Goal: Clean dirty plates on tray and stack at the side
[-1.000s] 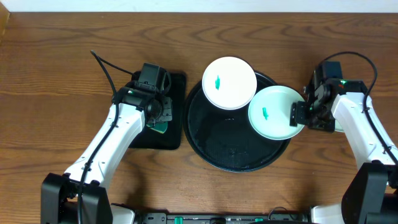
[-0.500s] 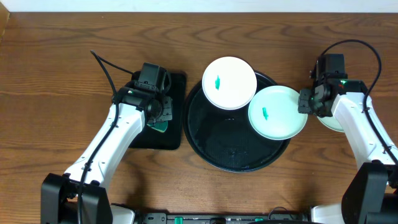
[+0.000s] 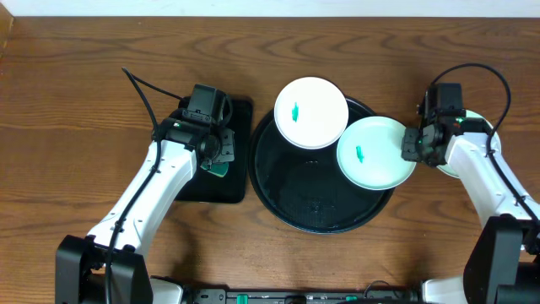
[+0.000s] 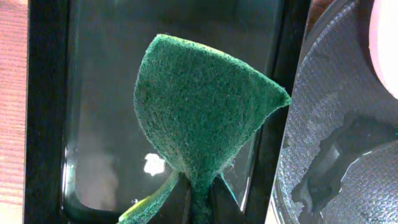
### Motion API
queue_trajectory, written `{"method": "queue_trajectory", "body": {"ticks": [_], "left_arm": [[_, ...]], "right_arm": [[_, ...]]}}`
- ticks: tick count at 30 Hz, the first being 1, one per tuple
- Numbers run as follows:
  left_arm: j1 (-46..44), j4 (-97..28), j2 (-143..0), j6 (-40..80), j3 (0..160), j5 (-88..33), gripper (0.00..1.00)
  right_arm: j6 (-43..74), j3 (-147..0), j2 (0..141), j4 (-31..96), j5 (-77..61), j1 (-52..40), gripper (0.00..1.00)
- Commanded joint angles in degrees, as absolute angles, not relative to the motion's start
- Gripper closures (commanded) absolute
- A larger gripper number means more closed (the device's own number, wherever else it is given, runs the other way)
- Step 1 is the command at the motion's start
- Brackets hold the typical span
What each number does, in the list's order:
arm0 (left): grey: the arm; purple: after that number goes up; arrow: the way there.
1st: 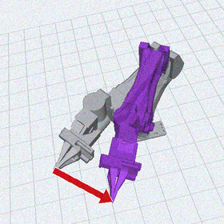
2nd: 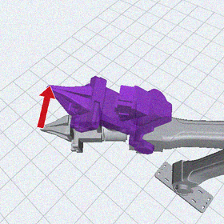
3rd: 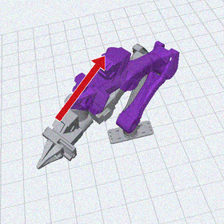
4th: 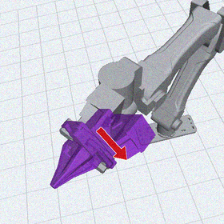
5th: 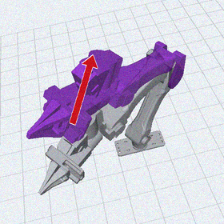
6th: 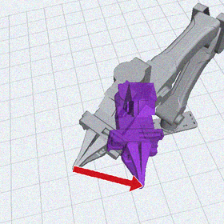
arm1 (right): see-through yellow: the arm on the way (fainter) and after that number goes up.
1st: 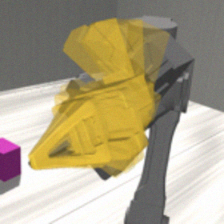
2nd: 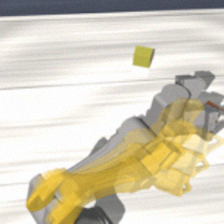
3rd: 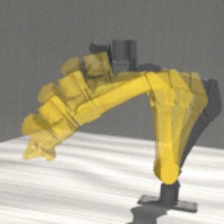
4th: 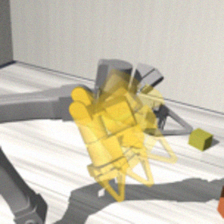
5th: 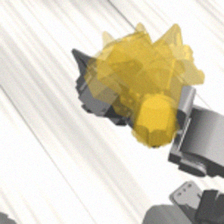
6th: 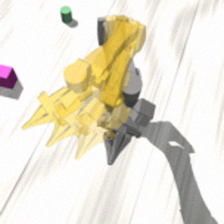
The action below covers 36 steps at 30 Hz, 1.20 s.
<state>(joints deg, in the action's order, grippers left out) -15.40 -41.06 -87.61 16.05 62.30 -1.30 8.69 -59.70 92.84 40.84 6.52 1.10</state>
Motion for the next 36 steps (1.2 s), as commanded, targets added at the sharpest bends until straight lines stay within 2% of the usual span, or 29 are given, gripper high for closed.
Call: {"method": "queue_trajectory", "body": {"ticks": [1,9,10,12,16,22,33,36], "left_arm": [[-15.18,-40.84,-87.24,15.07,62.35,-0.56,0.92],[-15.18,-40.64,-87.24,15.07,62.22,-0.58,0.92],[-15.18,-40.64,-87.24,15.07,62.19,-0.56,0.92],[-15.18,-40.64,-87.24,15.07,62.19,-0.56,0.92],[-15.18,-40.64,-87.24,15.07,62.19,-0.56,0.92],[-15.18,-40.53,-87.24,15.07,62.22,-0.58,0.92],[-15.18,-40.40,-87.24,15.07,62.22,-0.58,0.92],[-15.18,-40.40,-87.24,15.07,62.22,-0.58,0.92]], "right_arm": [[8.71,-57.91,92.71,39.22,6.94,1.13,0.69],[8.67,-54.35,92.71,35.55,6.11,1.10,0.71],[8.67,-53.82,92.71,34.87,6.22,1.10,0.84],[8.69,-53.69,92.71,34.54,6.20,1.10,0.99],[8.01,-54.78,92.51,34.85,6.20,1.10,0.99],[8.08,-60.49,88.95,44.99,4.36,1.08,0.99],[8.14,-60.90,83.68,58.04,-17.67,1.08,0.99],[11.62,-59.61,83.68,59.48,-18.46,1.08,0.99]]}}
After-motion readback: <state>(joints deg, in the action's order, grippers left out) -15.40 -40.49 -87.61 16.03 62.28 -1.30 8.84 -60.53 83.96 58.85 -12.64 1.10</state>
